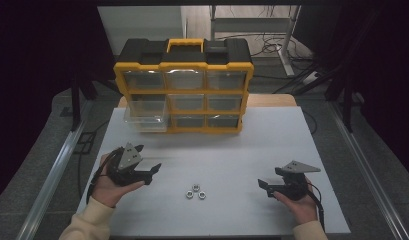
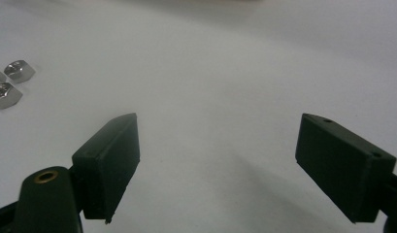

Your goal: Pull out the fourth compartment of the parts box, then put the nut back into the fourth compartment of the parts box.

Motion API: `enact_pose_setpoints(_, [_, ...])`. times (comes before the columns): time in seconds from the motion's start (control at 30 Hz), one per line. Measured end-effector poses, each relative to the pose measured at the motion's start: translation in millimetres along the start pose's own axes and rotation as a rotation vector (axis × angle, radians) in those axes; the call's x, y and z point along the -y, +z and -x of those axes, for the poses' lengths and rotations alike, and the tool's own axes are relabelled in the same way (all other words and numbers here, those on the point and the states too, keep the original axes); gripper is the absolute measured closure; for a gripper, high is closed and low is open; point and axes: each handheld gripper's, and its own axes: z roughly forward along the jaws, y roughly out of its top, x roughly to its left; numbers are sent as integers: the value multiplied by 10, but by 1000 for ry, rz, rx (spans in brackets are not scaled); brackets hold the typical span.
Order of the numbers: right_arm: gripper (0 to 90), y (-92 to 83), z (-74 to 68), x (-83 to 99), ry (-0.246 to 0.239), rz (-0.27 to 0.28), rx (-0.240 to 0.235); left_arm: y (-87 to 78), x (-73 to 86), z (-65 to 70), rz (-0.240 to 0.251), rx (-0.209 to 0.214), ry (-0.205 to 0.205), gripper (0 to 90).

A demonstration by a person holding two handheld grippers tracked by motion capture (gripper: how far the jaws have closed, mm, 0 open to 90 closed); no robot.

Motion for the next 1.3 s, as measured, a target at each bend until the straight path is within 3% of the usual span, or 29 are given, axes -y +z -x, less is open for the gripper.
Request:
enact_pose_setpoints(0.07, [168,9,-3,-7,6,2,-6,23,24,-18,-4,31,-35,182])
enact_pose_setpoints(0.1, [168,9,-2,-8,8,3,-8,35,39,-39,-3,55,-71,180])
enact_pose_setpoints(0.13, [168,9,-2,-8,8,3,-8,35,39,-39,-3,55,-71,179])
enact_pose_setpoints(0.17, [167,13,2,-19,9,7,-8,53,71,-54,-1,102,-121,178])
enact_pose_setpoints(0.2, [167,13,2,-19,9,7,-8,53,71,-54,-1,102,-121,175])
enact_pose_setpoints(0.27, [167,14,14,-20,13,13,-5,97,99,-71,-5,155,-174,174])
enact_pose_setpoints(0.5, [168,-48,30,4,25,25,4,161,114,-89,-18,213,-220,166])
enact_pose_setpoints(0.73, [168,-84,44,38,30,25,12,254,128,-100,-73,230,-229,136])
enact_pose_setpoints(1.3, [168,-59,19,15,15,21,2,359,80,24,-151,253,-155,134])
